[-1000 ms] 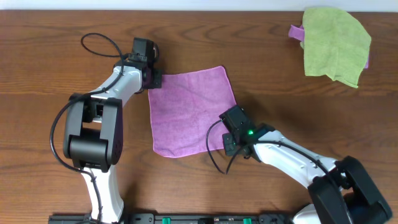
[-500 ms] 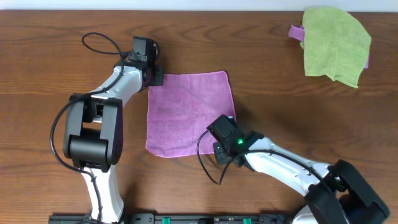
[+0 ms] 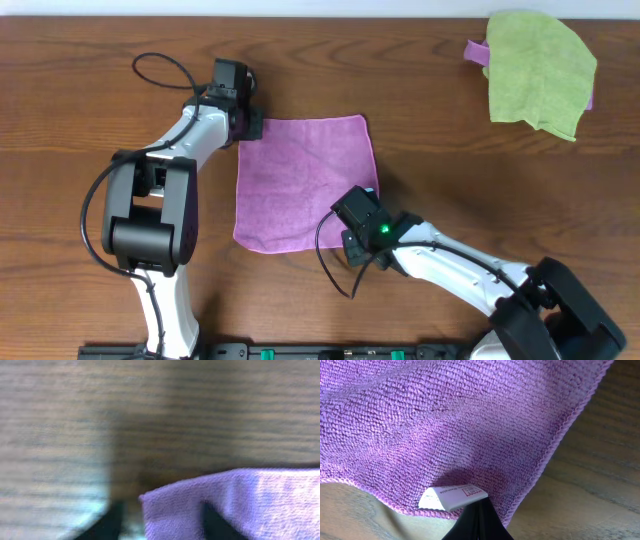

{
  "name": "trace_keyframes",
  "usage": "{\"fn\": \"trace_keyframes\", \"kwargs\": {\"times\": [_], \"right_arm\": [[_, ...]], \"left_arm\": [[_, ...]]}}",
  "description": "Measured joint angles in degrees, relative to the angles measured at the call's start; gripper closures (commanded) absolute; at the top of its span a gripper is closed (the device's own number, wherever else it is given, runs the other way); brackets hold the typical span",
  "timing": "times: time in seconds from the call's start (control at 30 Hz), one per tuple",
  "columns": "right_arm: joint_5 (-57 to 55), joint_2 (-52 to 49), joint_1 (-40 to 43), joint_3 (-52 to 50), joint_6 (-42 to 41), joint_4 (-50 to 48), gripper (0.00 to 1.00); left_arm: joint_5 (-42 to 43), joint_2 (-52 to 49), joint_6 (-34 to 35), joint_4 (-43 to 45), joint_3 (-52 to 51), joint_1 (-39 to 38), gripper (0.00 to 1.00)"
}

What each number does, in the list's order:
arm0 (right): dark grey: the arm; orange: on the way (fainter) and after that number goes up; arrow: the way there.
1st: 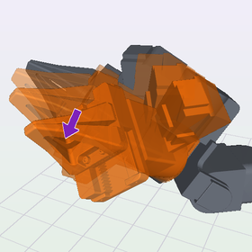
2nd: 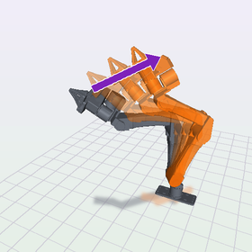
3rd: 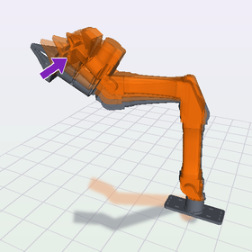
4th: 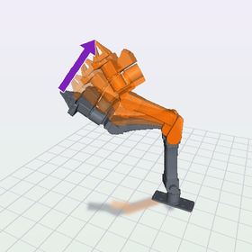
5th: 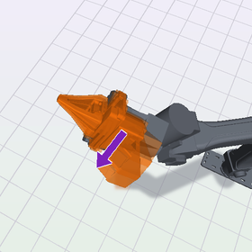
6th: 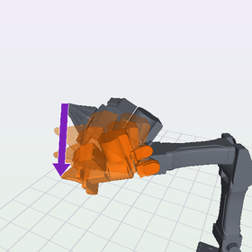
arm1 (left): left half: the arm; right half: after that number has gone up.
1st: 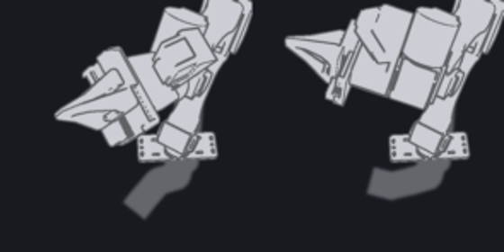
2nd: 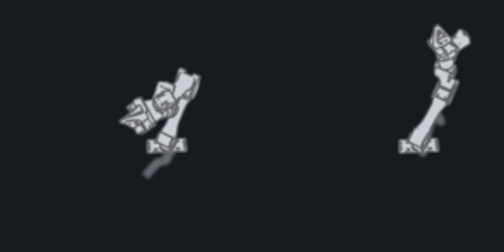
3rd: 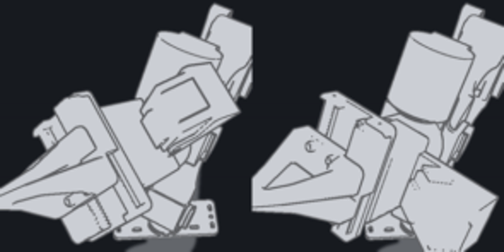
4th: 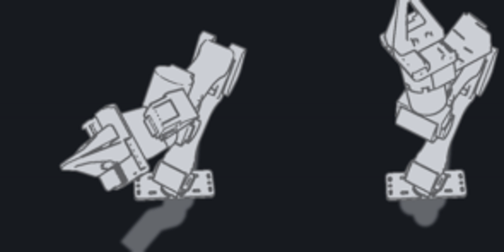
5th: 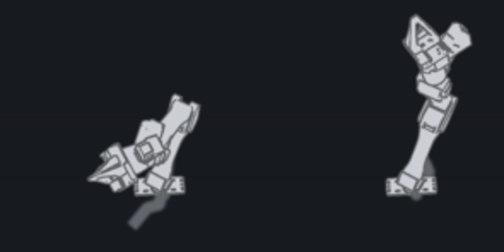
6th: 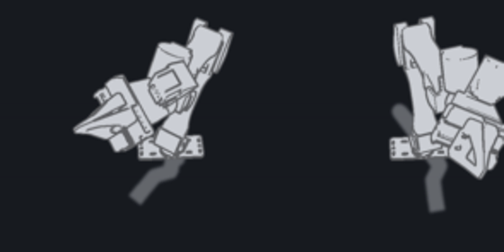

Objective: Fold the cloth
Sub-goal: 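Release the cloth and retract both grippers toward the near edge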

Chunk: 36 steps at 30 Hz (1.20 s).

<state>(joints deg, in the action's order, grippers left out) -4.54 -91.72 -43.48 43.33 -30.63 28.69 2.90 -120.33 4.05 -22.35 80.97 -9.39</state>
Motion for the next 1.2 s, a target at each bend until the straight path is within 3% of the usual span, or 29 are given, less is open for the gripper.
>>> {"fn": "trace_keyframes", "kwargs": {"times": [0.07,0.13,0.2,0.3,0.37,0.4,0.57,0.7,0.93,1.1,1.2], "right_arm": [[0.3,0.0,0.6,0.0,0.0,0.0,0.95],[0.7,0.1,1.4,0.1,-0.4,0.7,0.82],[-0.5,0.1,2.9,0.9,-0.2,3.6,0.58],[-3.1,0.8,4.9,2.8,0.2,8.7,0.35],[-4.7,3.1,6.1,5.2,1.2,11.3,0.07],[-5.0,4.5,6.5,6.4,1.7,12.2,0.01],[-6.9,17.9,7.6,12.6,4.5,14.4,0.01],[-8.0,28.0,7.6,13.3,5.2,22.3,0.01],[-11.2,39.1,3.3,11.1,1.8,36.9,0.01],[-11.2,47.9,-0.7,4.5,-2.6,37.6,0.01],[-9.7,50.6,-1.7,-1.0,-4.9,34.6,0.01]], "left_arm": [[-1.0,0.0,0.2,-3.5,2.3,0.0,0.05],[-1.7,0.0,0.2,-5.6,4.5,0.0,0.05],[-2.1,0.6,0.5,-7.7,7.1,0.1,0.05],[-2.0,3.4,1.7,-9.5,8.6,0.2,0.05],[-1.1,7.0,2.3,-11.5,8.8,0.3,0.05],[-0.4,8.8,2.5,-12.6,8.9,0.3,0.05],[3.4,20.2,4.0,-22.9,9.6,0.3,0.05],[6.3,27.1,5.7,-29.4,8.3,-0.4,0.05],[5.4,47.0,13.7,-27.4,-12.3,-8.5,0.05],[1.1,67.7,23.3,-28.0,-28.7,-18.5,0.05],[-0.8,74.8,29.0,-29.0,-34.6,-22.8,0.02]]}}
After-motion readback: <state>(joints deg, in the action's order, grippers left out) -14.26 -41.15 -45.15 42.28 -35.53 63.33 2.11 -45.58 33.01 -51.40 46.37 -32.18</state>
